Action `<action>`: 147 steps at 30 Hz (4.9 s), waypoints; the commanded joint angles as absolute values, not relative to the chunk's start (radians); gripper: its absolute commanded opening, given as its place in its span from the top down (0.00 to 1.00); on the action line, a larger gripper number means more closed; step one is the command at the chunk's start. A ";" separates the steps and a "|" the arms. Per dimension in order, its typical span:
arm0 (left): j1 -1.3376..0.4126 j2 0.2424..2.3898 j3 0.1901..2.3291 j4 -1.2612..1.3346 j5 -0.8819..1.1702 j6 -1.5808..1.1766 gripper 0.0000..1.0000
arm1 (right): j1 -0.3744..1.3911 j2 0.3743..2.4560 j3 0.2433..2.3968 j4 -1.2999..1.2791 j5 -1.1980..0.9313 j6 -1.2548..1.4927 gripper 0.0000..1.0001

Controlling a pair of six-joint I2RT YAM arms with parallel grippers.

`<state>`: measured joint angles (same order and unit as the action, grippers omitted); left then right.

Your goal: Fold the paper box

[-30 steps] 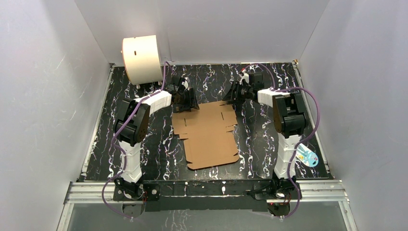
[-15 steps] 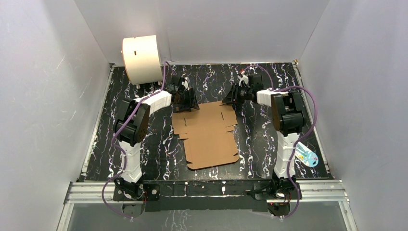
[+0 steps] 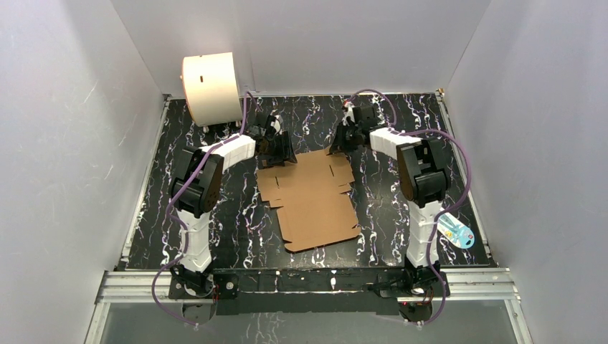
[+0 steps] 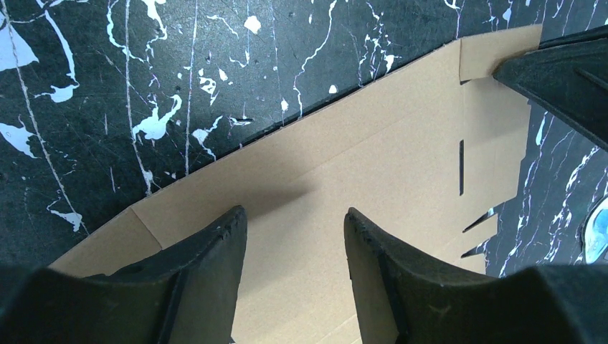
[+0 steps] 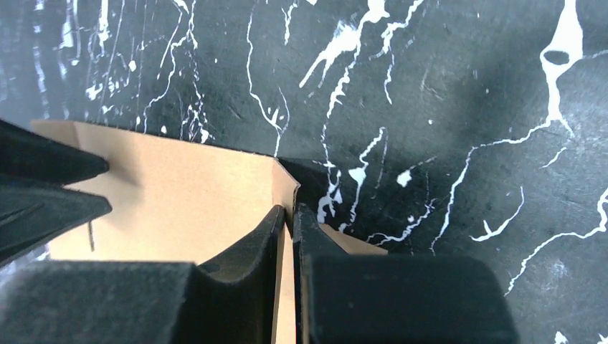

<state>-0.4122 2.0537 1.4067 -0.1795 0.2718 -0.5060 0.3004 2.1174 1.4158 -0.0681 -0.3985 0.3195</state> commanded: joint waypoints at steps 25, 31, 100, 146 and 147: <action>-0.416 1.950 1.419 -0.278 0.211 -0.489 0.39 | 0.544 1.971 1.503 -0.237 0.221 0.161 0.57; -0.409 1.775 1.312 -0.268 0.194 -0.502 0.30 | 0.543 1.844 1.372 -0.176 0.129 0.175 0.49; -0.465 1.713 1.112 -0.406 -0.207 -0.486 0.98 | 0.650 1.846 0.917 0.292 -0.178 0.398 0.31; -0.639 1.856 1.350 -0.456 -0.233 -0.480 0.79 | 0.663 1.860 0.868 0.394 -0.165 0.529 0.31; -0.640 1.855 1.349 -0.450 -0.224 -0.481 0.79 | 0.663 1.860 0.866 0.396 -0.163 0.527 0.31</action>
<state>-0.6273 1.8557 1.3251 -0.4530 -0.2573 -0.4721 0.6521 1.8362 0.8875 0.4252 -0.1623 0.5213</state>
